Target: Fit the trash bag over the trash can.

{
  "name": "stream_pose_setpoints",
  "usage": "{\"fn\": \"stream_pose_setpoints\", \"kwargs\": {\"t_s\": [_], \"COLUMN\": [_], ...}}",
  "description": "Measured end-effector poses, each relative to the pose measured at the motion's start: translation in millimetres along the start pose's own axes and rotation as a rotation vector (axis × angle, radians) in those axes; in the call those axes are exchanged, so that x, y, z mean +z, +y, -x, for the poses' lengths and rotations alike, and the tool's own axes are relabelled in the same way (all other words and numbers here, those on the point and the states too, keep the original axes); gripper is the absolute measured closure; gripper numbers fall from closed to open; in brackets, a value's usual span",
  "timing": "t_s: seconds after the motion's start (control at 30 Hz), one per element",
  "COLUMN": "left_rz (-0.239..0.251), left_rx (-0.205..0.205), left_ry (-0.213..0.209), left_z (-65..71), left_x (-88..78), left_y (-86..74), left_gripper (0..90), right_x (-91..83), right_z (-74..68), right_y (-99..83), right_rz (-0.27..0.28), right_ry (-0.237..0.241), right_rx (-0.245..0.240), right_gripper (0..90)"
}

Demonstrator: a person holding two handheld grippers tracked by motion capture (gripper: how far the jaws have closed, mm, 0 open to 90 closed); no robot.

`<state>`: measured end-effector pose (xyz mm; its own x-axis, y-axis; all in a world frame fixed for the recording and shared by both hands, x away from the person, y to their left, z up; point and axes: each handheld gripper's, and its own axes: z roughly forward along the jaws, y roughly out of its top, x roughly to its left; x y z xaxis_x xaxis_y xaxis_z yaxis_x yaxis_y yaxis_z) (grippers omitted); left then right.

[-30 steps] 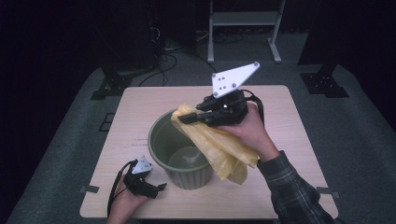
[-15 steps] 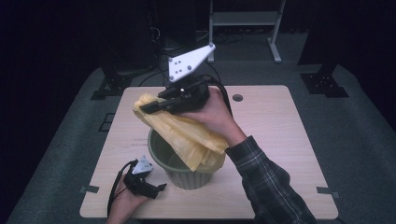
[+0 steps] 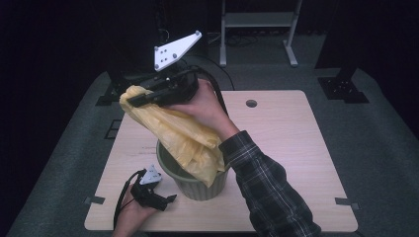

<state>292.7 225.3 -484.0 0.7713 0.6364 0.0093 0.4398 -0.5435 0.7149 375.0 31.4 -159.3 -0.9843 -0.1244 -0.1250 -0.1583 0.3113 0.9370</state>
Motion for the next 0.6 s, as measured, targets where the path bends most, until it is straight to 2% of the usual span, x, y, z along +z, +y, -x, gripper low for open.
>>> {"fn": "stream_pose_setpoints", "kwargs": {"t_s": [0.13,0.23,0.37,0.47,0.6], "left_rz": [0.000,-0.001,0.000,-0.001,-0.001], "left_rx": [0.000,0.002,0.003,0.004,0.003], "left_ry": [0.000,-0.002,-0.002,-0.003,-0.003], "left_z": [0.0,0.1,0.1,0.2,0.2], "left_x": [0.0,-0.1,0.0,-0.2,-0.1], "left_y": [0.0,0.0,-0.1,0.0,0.0], "left_gripper": [0.0,0.0,0.0,0.0,0.0], "right_x": [2.7,4.5,8.6,5.1,2.9], "right_z": [7.5,10.9,7.8,12.2,7.8], "right_y": [4.2,4.6,-7.0,-16.4,-26.4], "right_rz": [-0.002,0.015,-0.028,-0.019,-0.031], "right_ry": [-0.011,0.001,-0.014,-0.020,-0.018], "right_rx": [0.001,0.013,0.009,0.041,0.042], "right_gripper": [85.3,85.3,85.3,85.3,85.2]}}
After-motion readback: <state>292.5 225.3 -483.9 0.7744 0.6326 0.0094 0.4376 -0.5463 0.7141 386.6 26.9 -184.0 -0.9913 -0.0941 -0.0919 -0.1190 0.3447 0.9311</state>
